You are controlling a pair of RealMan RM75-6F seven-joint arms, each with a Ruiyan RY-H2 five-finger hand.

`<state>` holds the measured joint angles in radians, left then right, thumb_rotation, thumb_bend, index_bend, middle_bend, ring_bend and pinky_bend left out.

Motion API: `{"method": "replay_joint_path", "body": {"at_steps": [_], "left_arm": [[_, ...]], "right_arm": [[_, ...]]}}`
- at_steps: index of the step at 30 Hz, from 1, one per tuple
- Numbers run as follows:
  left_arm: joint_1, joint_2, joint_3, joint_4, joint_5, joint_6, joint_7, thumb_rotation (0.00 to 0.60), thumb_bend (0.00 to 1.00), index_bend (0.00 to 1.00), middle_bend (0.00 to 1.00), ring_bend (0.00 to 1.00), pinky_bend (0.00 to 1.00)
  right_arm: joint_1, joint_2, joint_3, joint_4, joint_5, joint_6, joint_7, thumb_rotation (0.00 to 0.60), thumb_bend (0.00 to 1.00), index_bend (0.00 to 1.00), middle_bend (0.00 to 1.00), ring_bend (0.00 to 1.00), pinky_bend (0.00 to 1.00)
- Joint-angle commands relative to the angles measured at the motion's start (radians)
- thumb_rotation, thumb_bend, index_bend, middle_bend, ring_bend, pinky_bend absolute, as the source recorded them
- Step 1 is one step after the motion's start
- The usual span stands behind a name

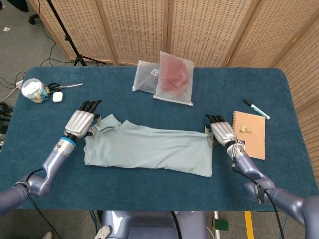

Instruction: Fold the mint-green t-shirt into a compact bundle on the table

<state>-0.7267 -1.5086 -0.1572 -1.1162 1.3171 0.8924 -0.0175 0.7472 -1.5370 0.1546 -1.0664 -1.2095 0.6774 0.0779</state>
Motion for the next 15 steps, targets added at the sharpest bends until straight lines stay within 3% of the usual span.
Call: {"method": "replay_joint_path", "body": {"at_steps": [1, 4, 10, 15], "left_arm": [[-0.002, -0.005, 0.001, 0.006, 0.000, 0.002, 0.000, 0.600, 0.67, 0.76, 0.00, 0.00, 0.00], [-0.004, -0.010, -0.001, 0.014, -0.002, 0.002, 0.001, 0.600, 0.67, 0.76, 0.00, 0.00, 0.00], [-0.009, -0.021, -0.005, 0.034, -0.008, 0.001, -0.005, 0.600, 0.67, 0.76, 0.00, 0.00, 0.00], [-0.008, -0.031, -0.003, 0.062, -0.002, 0.011, -0.023, 0.600, 0.67, 0.76, 0.00, 0.00, 0.00]], "right_arm": [[0.002, 0.022, -0.005, -0.027, 0.055, -0.020, -0.071, 0.600, 0.19, 0.00, 0.00, 0.00, 0.00], [-0.012, 0.029, 0.007, -0.063, 0.097, 0.032, -0.134, 0.600, 0.03, 0.00, 0.00, 0.00, 0.00], [-0.066, 0.117, 0.021, -0.237, 0.102, 0.161, -0.181, 0.600, 0.04, 0.00, 0.00, 0.00, 0.00], [-0.152, 0.236, -0.012, -0.415, 0.020, 0.292, -0.172, 0.600, 0.05, 0.00, 0.00, 0.00, 0.00]]}}
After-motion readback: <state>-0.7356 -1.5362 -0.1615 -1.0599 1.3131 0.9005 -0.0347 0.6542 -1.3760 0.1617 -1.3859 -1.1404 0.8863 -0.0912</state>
